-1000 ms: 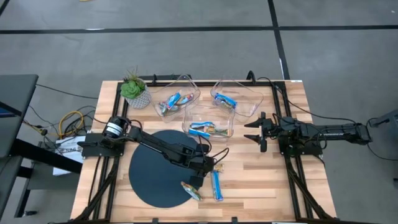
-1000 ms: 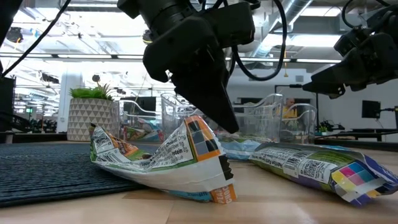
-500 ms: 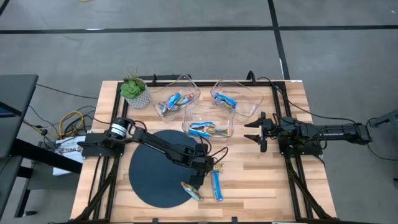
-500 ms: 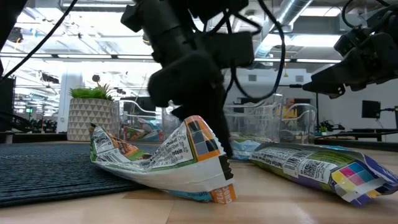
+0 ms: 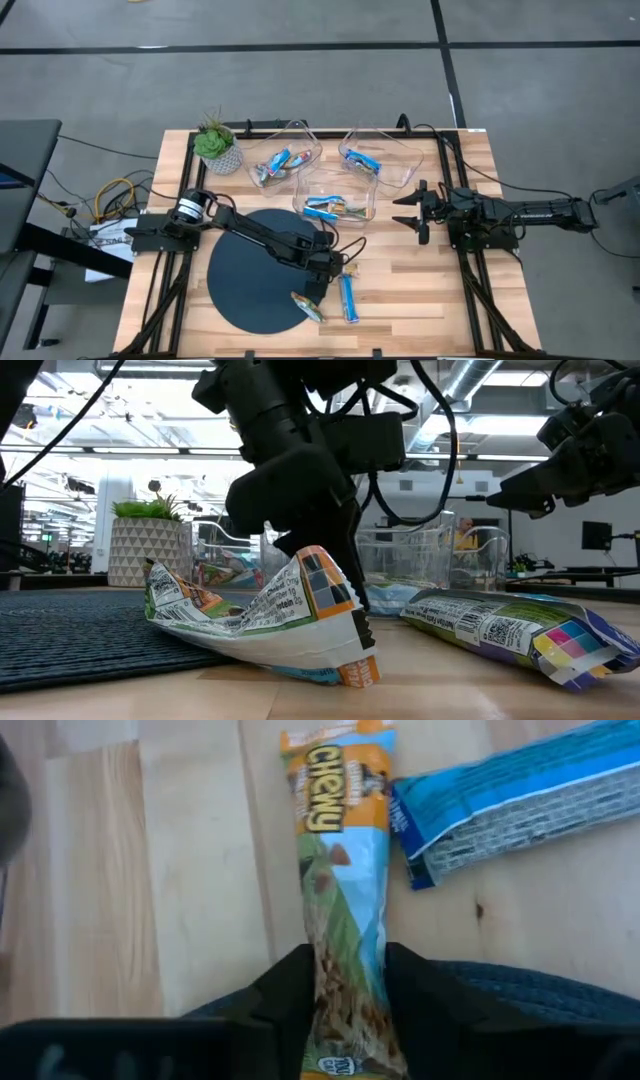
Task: Pick and place Granola Bars by type
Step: Put the yellow granola bar into the middle transparent bin
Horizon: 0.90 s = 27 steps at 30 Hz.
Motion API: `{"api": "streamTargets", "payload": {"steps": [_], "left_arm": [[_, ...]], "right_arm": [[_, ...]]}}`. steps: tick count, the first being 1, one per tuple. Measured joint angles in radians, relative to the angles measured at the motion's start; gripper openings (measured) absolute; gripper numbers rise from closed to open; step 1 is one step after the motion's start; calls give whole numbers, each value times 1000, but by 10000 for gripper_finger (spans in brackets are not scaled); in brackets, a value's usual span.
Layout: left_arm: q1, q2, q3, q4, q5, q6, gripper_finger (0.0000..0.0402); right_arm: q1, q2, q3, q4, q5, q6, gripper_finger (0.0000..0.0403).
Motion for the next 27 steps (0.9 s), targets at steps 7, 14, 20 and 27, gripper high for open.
{"api": "streamTargets", "payload": {"steps": [7, 14, 20, 27], "left_arm": [[0, -1, 0, 8, 3, 0, 60], [-4, -1, 0, 39, -4, 10, 41], [-11, -39, 17, 57, -55, 54, 34], [-2, -145, 42, 19, -154, 122, 34]], "right_arm": [[0, 0, 0, 0, 0, 0, 240], [0, 0, 0, 0, 0, 0, 240], [0, 0, 0, 0, 0, 0, 240], [0, 0, 0, 0, 0, 0, 240]]}}
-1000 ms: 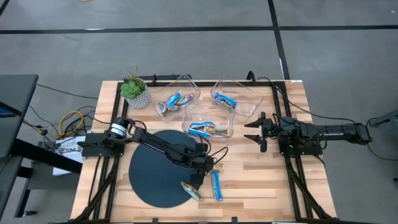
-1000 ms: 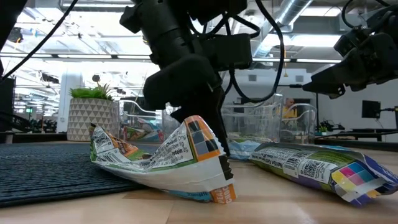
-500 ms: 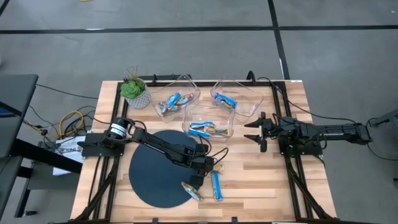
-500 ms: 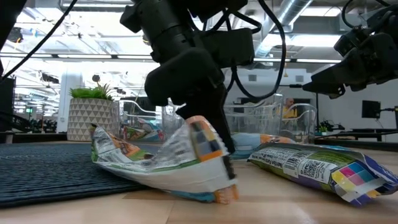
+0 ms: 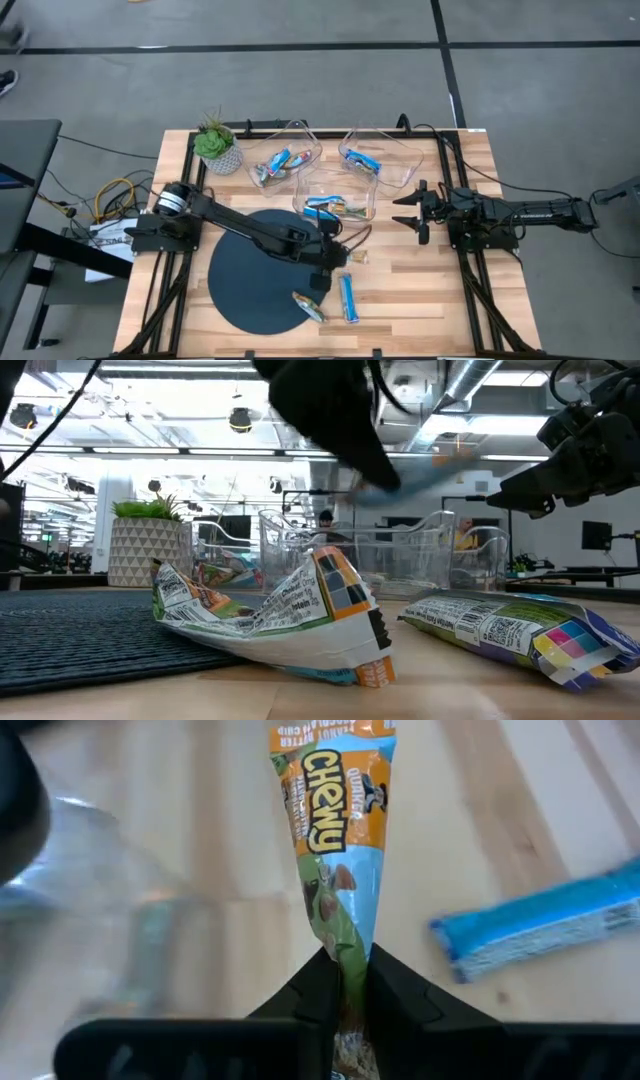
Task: Pick and place Granola Bars by type
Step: Put the yellow granola bar into the middle transparent bin
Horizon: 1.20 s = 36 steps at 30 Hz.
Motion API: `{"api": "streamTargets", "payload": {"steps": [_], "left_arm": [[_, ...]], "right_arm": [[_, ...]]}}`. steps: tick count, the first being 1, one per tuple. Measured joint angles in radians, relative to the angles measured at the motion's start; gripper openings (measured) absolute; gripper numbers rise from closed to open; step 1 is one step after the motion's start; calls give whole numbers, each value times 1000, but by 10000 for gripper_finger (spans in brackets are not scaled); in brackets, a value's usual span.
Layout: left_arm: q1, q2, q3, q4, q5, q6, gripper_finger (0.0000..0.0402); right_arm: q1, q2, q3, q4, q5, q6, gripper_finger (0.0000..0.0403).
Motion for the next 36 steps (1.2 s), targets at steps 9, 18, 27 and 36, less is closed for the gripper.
{"api": "streamTargets", "payload": {"steps": [9, 18, 27, 36], "left_arm": [[139, -149, 3, -82, -145, 42, 34], [347, -108, 2, -178, -13, 42, 34], [398, -33, -3, -193, 115, 44, 34], [381, -34, -11, -179, 124, 34, 114]], "right_arm": [[0, 0, 0, 0, 0, 0, 240], [0, 0, 0, 0, 0, 0, 240], [0, 0, 0, 0, -1, 0, 240], [0, 0, 0, 0, 0, 0, 240]]}}
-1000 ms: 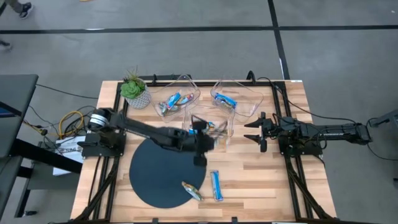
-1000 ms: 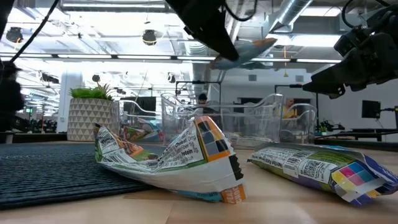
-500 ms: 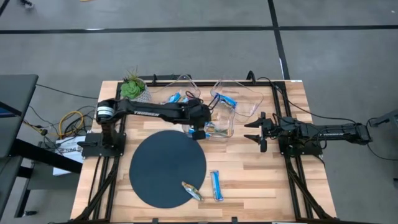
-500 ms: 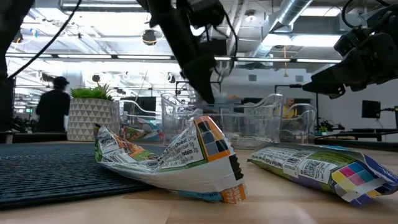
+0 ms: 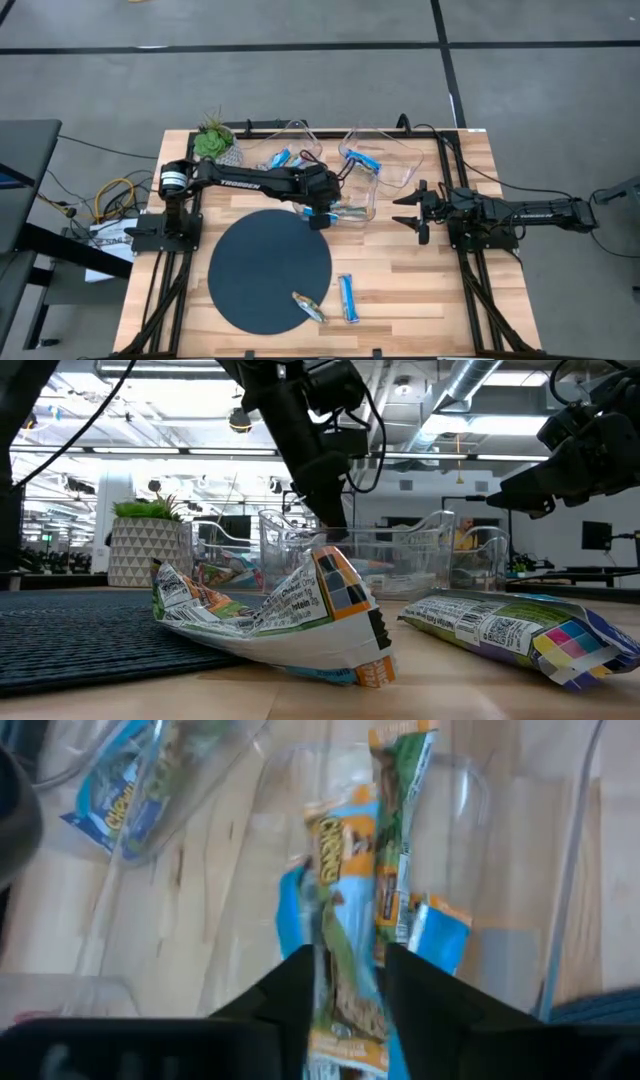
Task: Pick and place Granola Bars by type
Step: Put the yellow granola bar into the middle transparent bin
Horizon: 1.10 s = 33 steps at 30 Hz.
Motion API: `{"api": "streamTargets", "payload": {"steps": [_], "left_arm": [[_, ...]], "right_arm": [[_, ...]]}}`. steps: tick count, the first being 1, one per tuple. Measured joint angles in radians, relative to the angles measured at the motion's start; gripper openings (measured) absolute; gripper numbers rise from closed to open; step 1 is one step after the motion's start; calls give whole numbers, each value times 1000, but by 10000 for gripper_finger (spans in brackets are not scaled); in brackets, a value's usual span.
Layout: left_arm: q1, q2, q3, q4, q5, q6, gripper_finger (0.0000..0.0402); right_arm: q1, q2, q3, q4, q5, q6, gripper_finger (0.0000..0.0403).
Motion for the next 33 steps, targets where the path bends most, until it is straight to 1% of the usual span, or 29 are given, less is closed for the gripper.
{"api": "streamTargets", "payload": {"steps": [4, 8, 13, 19, 24, 29, 31, 33], "left_arm": [[-23, -6, 0, 16, -29, 13, 163], [-68, -47, 0, 52, -58, 34, 187], [-168, -107, 0, 49, -94, 79, 192], [-341, -151, 1, 16, -86, 90, 193], [-497, -151, 1, -22, -70, 6, 193], [-631, -137, 2, -111, -36, -93, 193], [-682, -114, 2, -159, -36, -100, 193], [-724, -85, 1, -172, -37, -83, 193]], "right_arm": [[0, 0, 0, 0, 0, 0, 240], [0, 0, 0, 0, 0, 0, 240], [0, 0, 0, 0, 0, 0, 240], [0, 0, 0, 0, 0, 0, 240], [0, 0, 0, 0, 0, 0, 240], [0, 0, 0, 0, 0, 0, 240], [0, 0, 0, 0, 0, 0, 240], [0, 0, 0, -2, 0, 0, 240]]}}
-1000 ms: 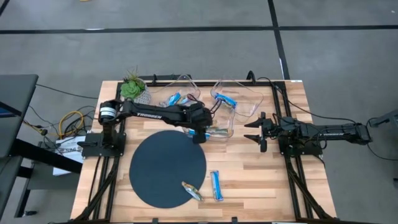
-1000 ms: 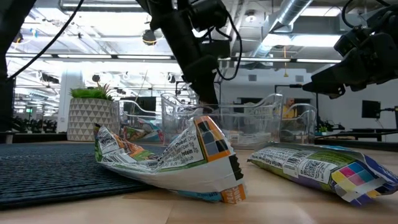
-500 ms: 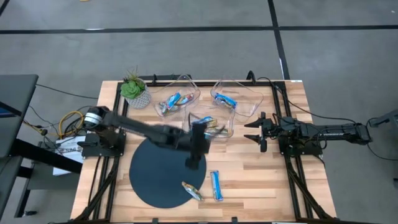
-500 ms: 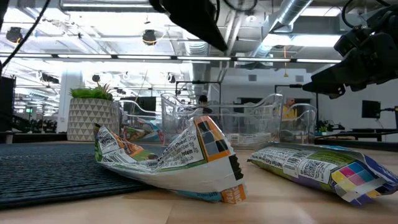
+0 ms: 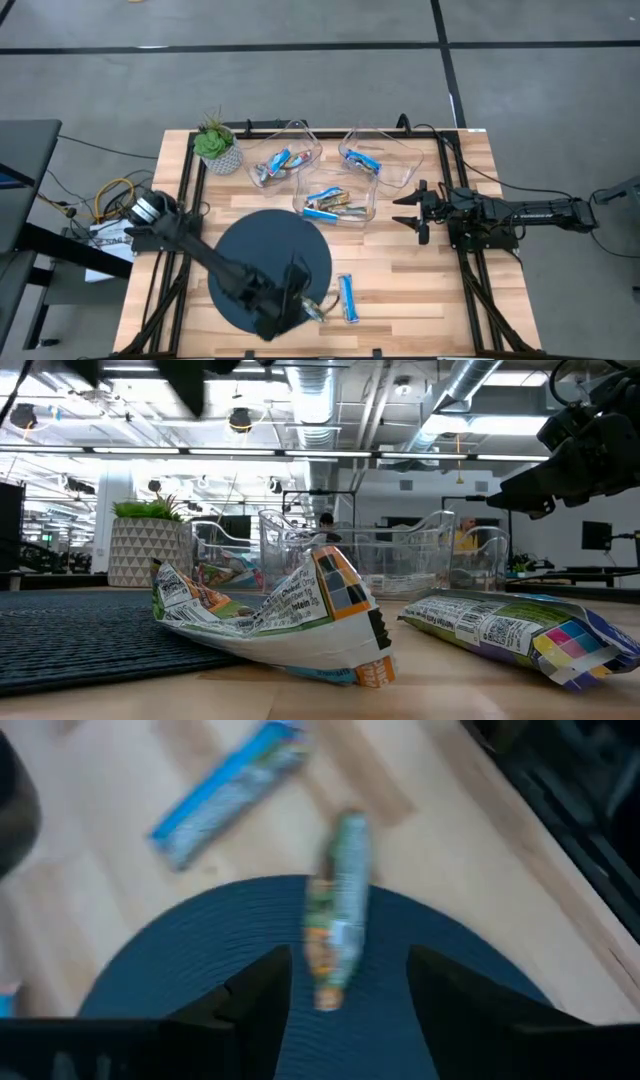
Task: Pick and place Granola Bars by type
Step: Put the yellow granola bar into the middle transparent bin
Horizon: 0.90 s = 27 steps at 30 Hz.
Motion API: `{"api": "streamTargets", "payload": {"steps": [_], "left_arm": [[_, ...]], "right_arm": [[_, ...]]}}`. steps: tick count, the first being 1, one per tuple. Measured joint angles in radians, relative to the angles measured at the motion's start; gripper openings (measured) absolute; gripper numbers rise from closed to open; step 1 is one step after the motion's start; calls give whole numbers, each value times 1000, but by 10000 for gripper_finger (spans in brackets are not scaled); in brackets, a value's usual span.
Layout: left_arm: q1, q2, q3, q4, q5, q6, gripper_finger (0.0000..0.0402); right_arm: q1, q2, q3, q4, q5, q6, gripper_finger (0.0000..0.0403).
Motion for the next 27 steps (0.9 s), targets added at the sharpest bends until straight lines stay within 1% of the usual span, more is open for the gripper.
{"api": "streamTargets", "payload": {"steps": [5, 13, 24, 27], "left_arm": [[-56, 66, 0, 37, -15, 54, 193], [-34, 130, 0, 96, -89, 107, 193], [15, 204, 9, 131, -62, 115, 193], [28, 222, 12, 166, -36, 116, 193]], "right_arm": [[0, 0, 0, 3, 1, 0, 240], [0, 0, 0, 1, 0, 0, 240], [0, 2, 0, 2, 0, 0, 240], [0, 4, 0, 3, 0, 0, 240]]}}
